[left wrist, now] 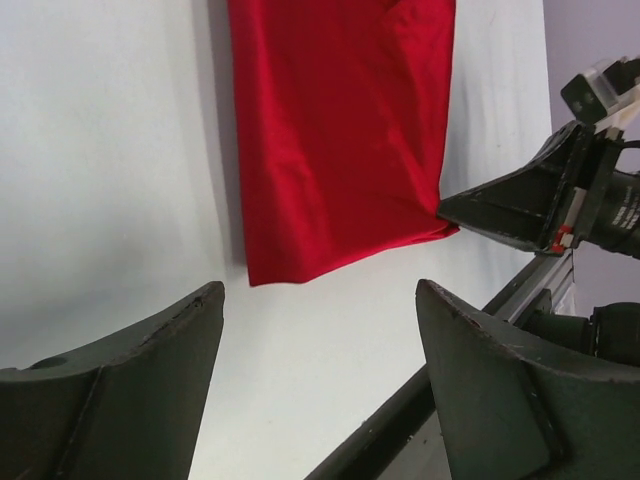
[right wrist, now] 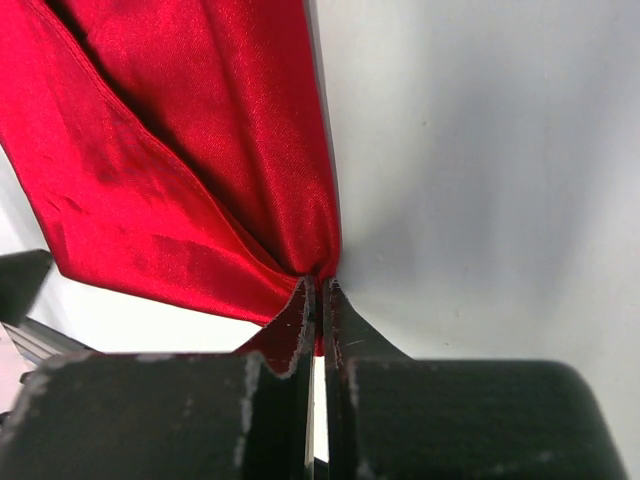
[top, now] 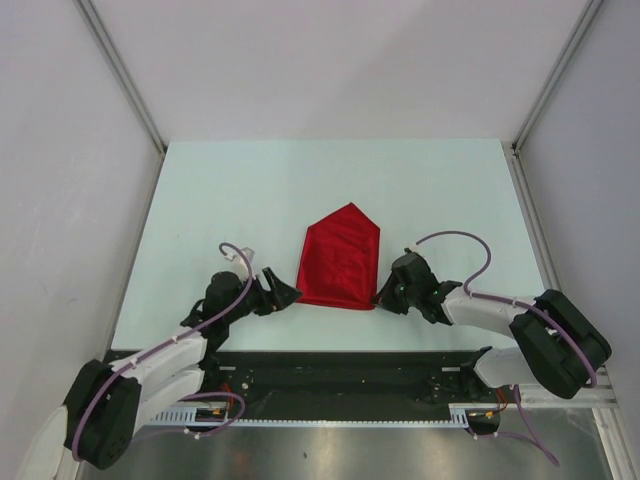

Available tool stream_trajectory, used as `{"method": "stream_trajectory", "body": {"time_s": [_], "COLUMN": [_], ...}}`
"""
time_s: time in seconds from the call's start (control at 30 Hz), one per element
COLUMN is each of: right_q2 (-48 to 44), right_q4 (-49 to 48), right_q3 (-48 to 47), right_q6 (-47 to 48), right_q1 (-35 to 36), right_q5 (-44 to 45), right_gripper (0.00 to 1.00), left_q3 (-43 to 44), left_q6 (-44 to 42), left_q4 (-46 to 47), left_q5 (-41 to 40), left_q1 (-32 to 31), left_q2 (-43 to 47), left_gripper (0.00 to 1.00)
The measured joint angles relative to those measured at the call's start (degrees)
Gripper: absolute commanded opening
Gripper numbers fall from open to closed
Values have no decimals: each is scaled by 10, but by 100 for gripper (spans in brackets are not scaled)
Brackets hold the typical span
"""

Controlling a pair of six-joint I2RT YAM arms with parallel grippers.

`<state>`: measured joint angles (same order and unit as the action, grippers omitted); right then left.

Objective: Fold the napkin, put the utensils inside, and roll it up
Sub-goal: Roll the napkin with the utensil

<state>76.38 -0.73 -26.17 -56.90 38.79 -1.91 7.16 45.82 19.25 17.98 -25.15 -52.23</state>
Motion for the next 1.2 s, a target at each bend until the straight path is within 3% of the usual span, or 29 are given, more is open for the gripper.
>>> {"method": "stream_trajectory", "body": {"time_s": [0.13,0.43,1.1,1.2], "right_q2": [2,10,9,5], "right_q4": [-5,-18,-16,-11], "right_q3": [1,1,1,2], "right_q6": [-8,-16,-20,-20], "right_q1": [0,1,1,1], "right_q5": [-1,-5,-3,-2], "right_gripper": [0,0,0,8], "left_q3": [-17,-14,1,2], "left_q6": [9,9,7,7], "left_q4": [21,104,166,172], "left_q5": [-3,2,-6,-2], "left_q1": [-4,-5,-6,-6], "left_q2": [-8,-125,-211,-217], "left_gripper": [76,63,38,34]}}
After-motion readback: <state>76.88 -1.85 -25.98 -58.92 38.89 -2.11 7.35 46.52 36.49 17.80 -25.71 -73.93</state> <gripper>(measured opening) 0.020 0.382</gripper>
